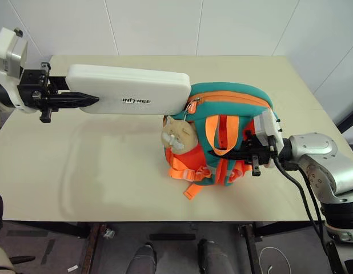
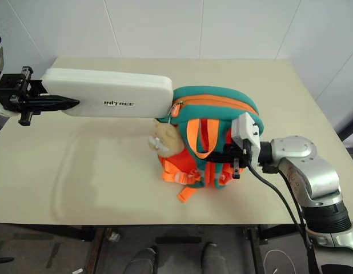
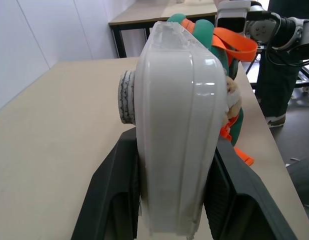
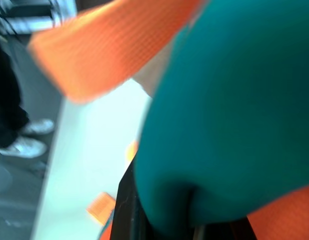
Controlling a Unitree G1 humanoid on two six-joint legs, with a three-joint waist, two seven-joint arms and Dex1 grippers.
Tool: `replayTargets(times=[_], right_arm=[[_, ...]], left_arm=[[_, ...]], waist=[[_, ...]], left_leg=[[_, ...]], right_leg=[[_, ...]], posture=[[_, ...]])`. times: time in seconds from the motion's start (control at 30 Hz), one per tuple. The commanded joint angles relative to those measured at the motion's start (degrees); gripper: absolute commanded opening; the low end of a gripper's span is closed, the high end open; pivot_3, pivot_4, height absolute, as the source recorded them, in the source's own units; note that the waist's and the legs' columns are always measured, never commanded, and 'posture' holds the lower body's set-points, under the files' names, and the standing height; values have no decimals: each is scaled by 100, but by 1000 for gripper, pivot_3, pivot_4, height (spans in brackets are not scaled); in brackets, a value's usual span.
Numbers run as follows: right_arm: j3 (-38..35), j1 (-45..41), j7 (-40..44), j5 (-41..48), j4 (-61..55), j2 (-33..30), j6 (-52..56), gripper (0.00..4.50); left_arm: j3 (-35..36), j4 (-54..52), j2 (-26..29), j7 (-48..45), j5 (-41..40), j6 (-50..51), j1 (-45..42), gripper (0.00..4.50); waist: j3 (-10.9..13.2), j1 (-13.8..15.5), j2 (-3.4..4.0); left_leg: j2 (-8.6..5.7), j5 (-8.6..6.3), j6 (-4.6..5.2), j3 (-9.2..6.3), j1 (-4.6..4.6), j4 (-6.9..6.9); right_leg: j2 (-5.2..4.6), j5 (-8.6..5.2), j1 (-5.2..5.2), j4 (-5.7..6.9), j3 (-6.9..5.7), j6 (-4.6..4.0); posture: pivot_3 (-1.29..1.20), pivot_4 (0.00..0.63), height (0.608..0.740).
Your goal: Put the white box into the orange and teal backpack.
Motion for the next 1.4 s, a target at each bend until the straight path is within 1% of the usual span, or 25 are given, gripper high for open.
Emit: replayTargets(times=[0.03, 0.23, 0.37, 0.6, 0.73, 0.83, 0.97, 1.07, 1.2, 1.3, 1.4], right_arm=[[-493, -31, 243, 533, -147, 30, -95, 7], [-785, 63, 670, 1046, -102, -6, -66, 7], [-769, 61, 745, 994, -29, -16, -108, 7], [-558, -21, 637, 762, 42, 186, -206, 7], [-437, -61, 713, 632, 94, 232, -308, 7], [-393, -126, 706, 601, 111, 316, -356, 7], [-399, -214, 649, 601, 124, 434, -405, 7], [-406, -246, 642, 591, 135, 457, -385, 7], [-389, -243, 586, 572, 121, 462, -324, 7], [-367, -239, 525, 589, 80, 497, -288, 7], [-356, -249, 476, 600, 67, 515, -269, 7]], left_arm=[[-92, 238, 152, -641, -9, -162, -316, 1279], [-349, 367, 174, -641, -60, -221, -537, 1278], [-447, 267, 168, -641, -171, -203, -546, 1278], [-682, -432, 117, -641, -456, -175, -409, 1278], [-982, -705, 161, -641, -320, -399, -429, 1278], [-1255, -817, 96, -641, 11, -563, -576, 1278], [-1359, -592, -305, -641, 816, -677, -797, 1278], [-1115, -593, -711, -641, 1085, -576, -791, 1278], [-604, -606, -1308, -464, 1644, -324, -687, 1278], [-469, -847, -1676, 128, 2304, -222, -516, 1278], [-199, -1071, -2069, 411, 2568, 23, -375, 1278]], waist=[[1, -1, 0], [2, -1, -1], [2, -1, -1], [2, 1, -1], [3, -1, 0], [3, -10, 0], [3, -1, 0], [3, 0, 0], [3, -7, 0], [3, -13, 0], [3, -1, 0]], left_leg=[[0, 0, 1, 0, 0, 0], [0, -2, 3, 0, 0, -1], [0, -3, 5, 0, -2, -1], [0, -4, 4, 0, -2, -1], [0, -4, 4, 0, -2, -1], [0, -4, 4, 0, -2, -1], [0, -4, 4, 0, -1, 0], [0, -4, 4, 0, -1, 1], [-1, -4, 5, -1, -2, 1], [-1, -6, 7, -1, -2, 1], [-1, -6, 8, -1, -2, 1]], right_leg=[[0, 0, 0, 0, 0, 0], [0, -1, -1, 4, 0, 1], [0, -2, -1, 4, 0, 3], [0, -2, -2, 5, 1, 4], [0, -3, -2, 5, 1, 4], [0, -3, -3, 6, 2, 4], [2, -4, -3, 13, 2, 4], [2, -3, -3, 15, 3, 4], [2, -4, -3, 17, 3, 6], [3, -5, -3, 29, 3, 9], [3, -6, -2, 31, 4, 11]], posture=[[0, 150, 740], [0, 150, 740], [0, 150, 740], [0, 150, 740], [0, 150, 740], [0, 150, 740], [0, 150, 740], [0, 150, 740], [0, 150, 740], [0, 150, 740], [0, 150, 740]])
